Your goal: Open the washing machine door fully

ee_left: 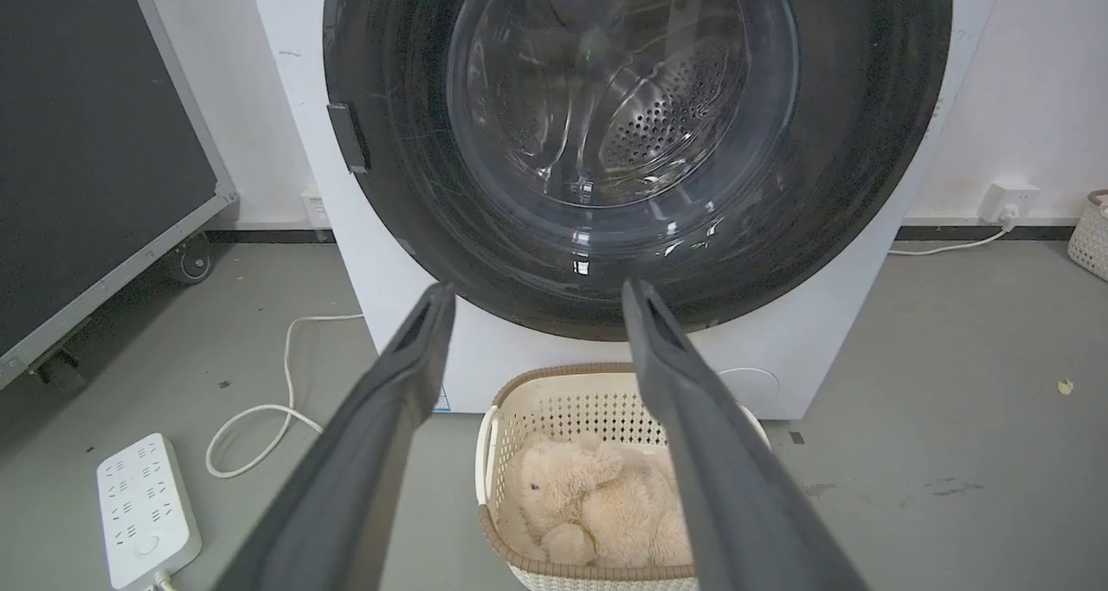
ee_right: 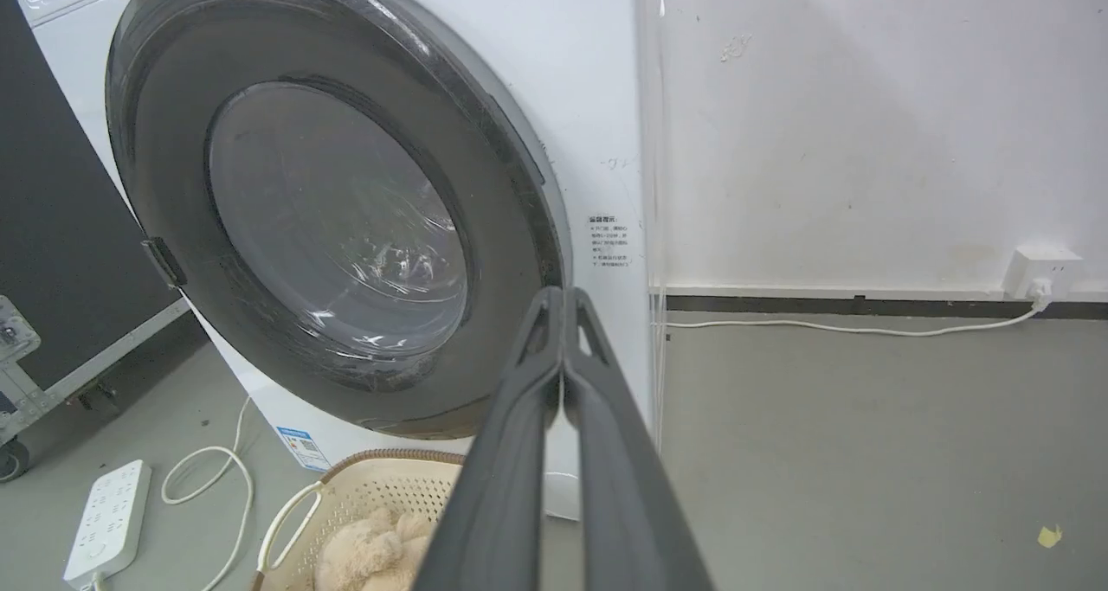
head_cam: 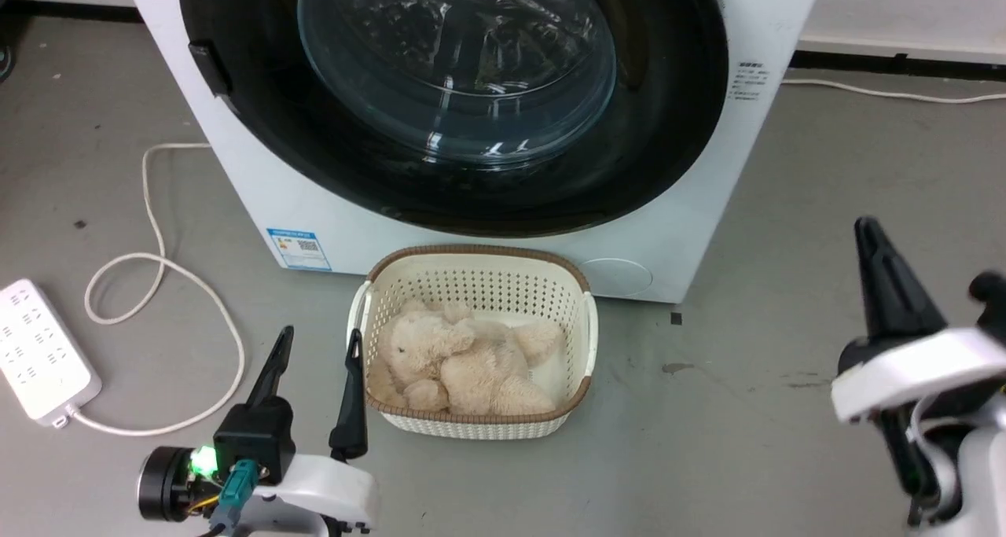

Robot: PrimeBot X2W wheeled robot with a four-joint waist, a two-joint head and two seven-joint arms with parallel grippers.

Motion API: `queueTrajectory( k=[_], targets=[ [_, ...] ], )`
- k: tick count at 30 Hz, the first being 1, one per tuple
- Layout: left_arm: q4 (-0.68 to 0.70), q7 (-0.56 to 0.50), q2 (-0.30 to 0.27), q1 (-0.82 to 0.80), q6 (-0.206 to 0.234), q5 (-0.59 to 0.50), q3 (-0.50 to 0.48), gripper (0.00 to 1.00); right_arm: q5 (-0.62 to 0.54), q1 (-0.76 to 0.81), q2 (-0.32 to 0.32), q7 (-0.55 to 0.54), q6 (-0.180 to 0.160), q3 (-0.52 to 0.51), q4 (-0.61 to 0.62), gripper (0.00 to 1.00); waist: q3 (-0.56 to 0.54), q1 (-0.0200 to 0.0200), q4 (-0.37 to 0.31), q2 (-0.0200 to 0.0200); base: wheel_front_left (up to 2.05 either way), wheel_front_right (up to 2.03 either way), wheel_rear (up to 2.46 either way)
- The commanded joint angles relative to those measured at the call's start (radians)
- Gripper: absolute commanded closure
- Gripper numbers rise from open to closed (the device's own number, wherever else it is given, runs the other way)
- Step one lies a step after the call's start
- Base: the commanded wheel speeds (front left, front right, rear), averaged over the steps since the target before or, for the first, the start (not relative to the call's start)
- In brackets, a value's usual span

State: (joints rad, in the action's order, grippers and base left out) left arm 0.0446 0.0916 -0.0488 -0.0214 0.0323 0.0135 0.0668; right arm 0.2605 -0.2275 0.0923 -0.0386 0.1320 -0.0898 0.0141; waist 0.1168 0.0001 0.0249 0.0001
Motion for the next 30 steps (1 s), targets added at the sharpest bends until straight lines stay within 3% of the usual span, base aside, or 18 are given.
queueTrajectory(
  k=[1, 18, 30],
  targets=[
    [0.007, 0.012, -0.001, -0.015, 0.006, 0.005, 0.004, 0.0, 0.025, -0.037, 0.001, -0.013, 0.0, -0.012, -0.007, 1.0, 0.006, -0.0001, 0.003, -0.0001, 0.0, 0.0, 0.0],
    [0.034, 0.052, -0.001, -0.065, 0.03, 0.016, 0.033, 0.0, 0.288, -0.44, -0.033, -0.299, -0.001, -0.228, -0.258, 1.0, 0.12, -0.0001, 0.06, -0.0001, 0.0, 0.0, 0.0],
    [0.05, 0.075, -0.001, -0.094, 0.046, 0.028, 0.055, 0.0, 0.329, -0.661, -0.031, -0.481, -0.001, -0.346, -0.452, 1.0, 0.185, -0.0001, 0.105, -0.0001, 0.0, 0.0, 0.0]
  ],
)
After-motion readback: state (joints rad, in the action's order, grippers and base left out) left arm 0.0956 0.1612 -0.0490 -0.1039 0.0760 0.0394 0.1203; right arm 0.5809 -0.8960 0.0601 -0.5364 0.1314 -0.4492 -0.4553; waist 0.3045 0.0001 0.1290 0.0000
